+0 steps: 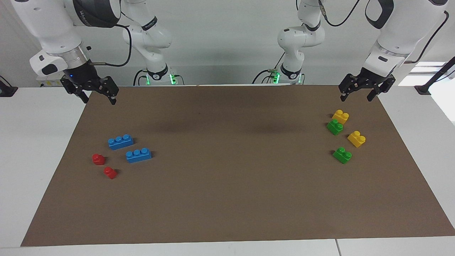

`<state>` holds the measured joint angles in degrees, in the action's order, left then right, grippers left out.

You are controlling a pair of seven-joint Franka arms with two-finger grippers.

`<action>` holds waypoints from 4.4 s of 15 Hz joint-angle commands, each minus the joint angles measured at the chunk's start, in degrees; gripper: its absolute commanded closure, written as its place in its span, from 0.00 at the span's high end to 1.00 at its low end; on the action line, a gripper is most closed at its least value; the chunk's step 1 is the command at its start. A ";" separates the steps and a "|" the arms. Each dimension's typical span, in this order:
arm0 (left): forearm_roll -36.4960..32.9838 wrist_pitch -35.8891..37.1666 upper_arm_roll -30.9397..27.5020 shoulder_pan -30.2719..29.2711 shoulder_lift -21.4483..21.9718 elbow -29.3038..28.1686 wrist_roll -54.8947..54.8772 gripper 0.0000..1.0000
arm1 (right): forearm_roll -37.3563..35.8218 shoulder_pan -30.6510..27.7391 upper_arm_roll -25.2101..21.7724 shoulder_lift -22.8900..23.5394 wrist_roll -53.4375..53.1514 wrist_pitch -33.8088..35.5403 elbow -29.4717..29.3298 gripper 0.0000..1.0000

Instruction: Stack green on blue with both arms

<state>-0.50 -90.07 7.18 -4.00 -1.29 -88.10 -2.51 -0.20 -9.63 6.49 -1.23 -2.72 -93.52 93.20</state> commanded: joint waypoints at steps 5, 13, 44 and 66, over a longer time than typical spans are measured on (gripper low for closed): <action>0.68 -0.81 -0.32 0.22 1.82 -1.99 -0.74 1.00 | -0.41 -0.04 0.45 -1.41 0.08 -1.23 1.81 1.00; 0.68 0.34 -0.32 0.05 2.17 -2.42 -0.21 1.00 | -0.41 -0.04 0.45 -1.32 -0.18 -1.67 1.81 1.00; 4.54 -29.54 -1.11 -6.63 -1.69 -23.87 38.55 1.00 | 16.55 -4.35 0.37 13.52 -57.31 -9.67 2.43 1.00; -0.90 -36.31 -1.99 -7.69 -18.48 -17.81 49.18 0.99 | 17.69 -6.02 0.45 24.61 -52.22 -18.27 6.90 1.00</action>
<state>0.58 -126.18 5.48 -12.29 -18.71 -107.22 45.05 15.22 -14.87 6.34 23.79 -56.65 -109.10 97.70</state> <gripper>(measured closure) 0.000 0.000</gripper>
